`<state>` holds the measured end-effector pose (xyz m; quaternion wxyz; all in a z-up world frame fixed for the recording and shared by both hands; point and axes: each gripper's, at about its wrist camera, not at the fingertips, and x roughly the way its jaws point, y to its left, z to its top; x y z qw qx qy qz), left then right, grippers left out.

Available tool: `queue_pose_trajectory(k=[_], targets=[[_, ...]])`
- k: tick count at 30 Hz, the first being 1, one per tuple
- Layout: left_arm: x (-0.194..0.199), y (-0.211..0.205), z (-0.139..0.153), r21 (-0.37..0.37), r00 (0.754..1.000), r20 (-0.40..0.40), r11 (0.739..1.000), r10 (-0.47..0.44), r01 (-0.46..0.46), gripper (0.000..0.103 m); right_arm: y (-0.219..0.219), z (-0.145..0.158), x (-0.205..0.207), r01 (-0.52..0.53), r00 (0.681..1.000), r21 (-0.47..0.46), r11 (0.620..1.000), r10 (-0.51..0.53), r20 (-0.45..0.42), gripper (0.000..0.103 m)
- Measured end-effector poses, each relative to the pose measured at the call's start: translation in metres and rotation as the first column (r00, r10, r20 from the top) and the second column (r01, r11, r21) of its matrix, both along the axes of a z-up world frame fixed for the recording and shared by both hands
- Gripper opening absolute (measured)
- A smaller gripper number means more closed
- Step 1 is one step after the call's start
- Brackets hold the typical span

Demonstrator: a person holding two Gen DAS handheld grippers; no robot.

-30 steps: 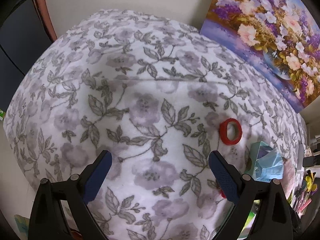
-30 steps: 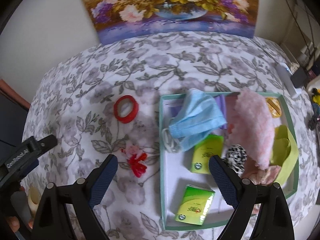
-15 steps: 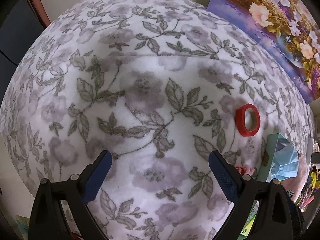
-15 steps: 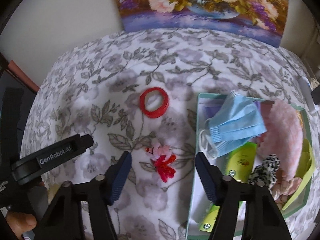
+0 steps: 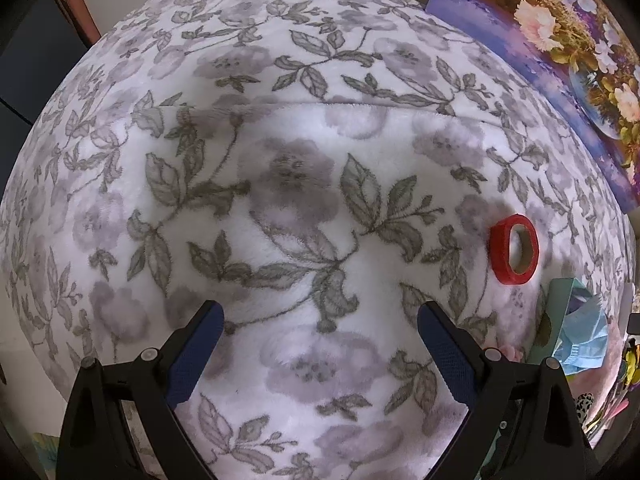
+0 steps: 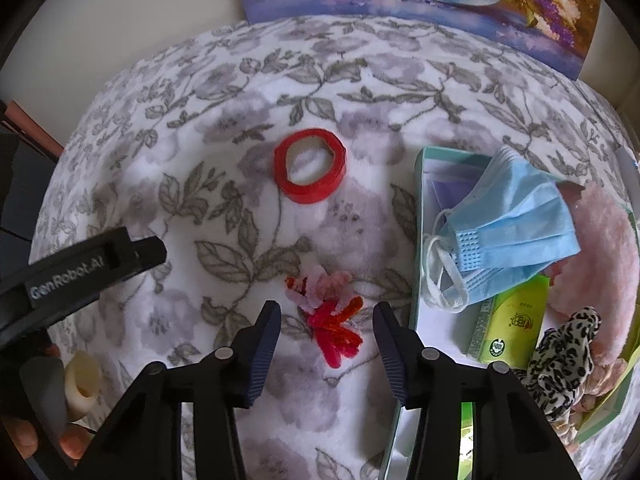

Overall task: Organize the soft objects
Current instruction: 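Move the left gripper to the red tape roll while the right reaches the red plush toy, then grasp the red plush toy with the right gripper while the left grasps the red tape roll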

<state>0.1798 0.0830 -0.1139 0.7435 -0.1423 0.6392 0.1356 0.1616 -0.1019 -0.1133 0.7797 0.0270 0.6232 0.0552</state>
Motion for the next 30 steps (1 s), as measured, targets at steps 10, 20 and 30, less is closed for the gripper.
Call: queue_pose_trajectory(k=[10,20,30], targets=[[0.013,0.000,-0.011,-0.007,1.000,-0.012,1.000,-0.008,0.008,0.097,0.007,-0.019,0.000,-0.012,0.999,-0.024,1.000,0.011,-0.041,0.052],[0.032,0.001,-0.022,-0.016,1.000,-0.017,1.000,-0.007,0.006,0.097,0.011,-0.030,0.004,-0.014,0.999,-0.052,0.999,0.011,-0.048,0.039],[0.044,-0.006,-0.023,-0.025,1.000,-0.011,1.000,-0.017,0.017,0.097,-0.002,-0.025,0.013,0.003,0.999,-0.031,1.000,-0.005,-0.049,0.032]])
